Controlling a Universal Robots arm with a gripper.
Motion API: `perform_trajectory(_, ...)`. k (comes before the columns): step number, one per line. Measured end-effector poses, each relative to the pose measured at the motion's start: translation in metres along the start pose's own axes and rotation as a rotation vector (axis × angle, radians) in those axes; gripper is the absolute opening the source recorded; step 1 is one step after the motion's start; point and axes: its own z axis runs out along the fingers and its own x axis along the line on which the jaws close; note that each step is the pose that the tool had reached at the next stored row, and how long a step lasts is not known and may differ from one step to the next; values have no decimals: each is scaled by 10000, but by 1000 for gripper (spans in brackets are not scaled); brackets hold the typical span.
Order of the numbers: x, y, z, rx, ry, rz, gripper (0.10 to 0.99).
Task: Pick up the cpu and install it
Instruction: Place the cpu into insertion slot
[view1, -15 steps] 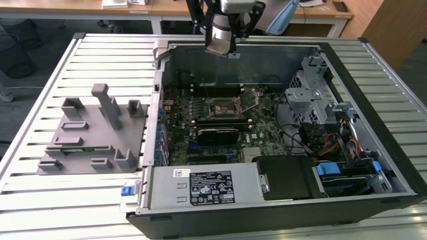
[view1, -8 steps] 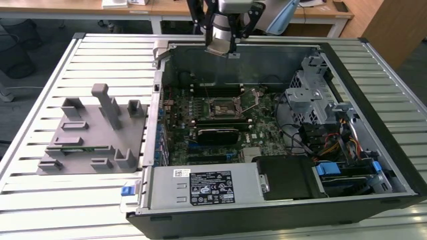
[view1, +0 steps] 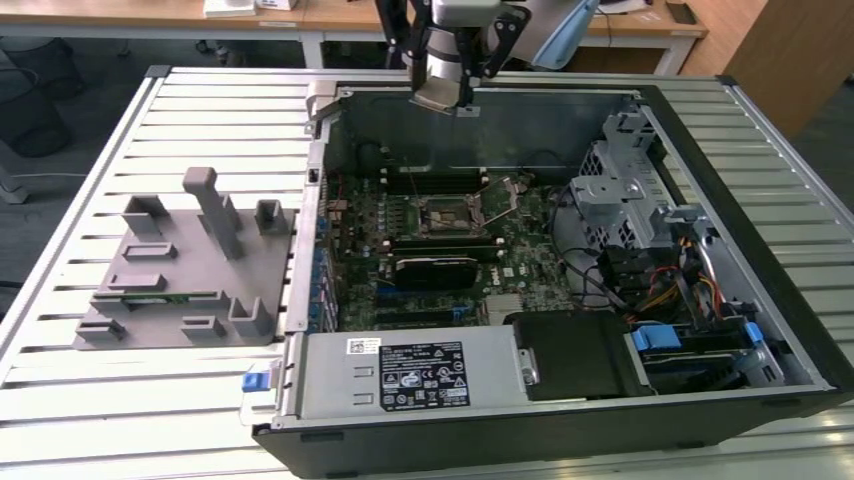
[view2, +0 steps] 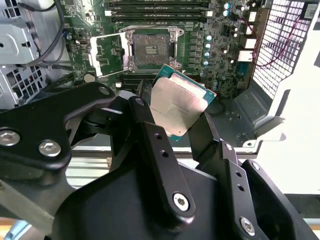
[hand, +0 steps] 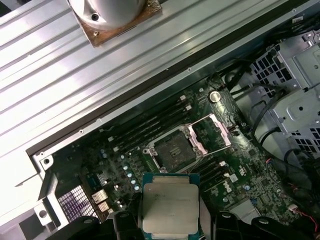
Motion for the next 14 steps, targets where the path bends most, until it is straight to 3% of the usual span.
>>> perform_trajectory(14,0,0,1,-12,-50,753,541)
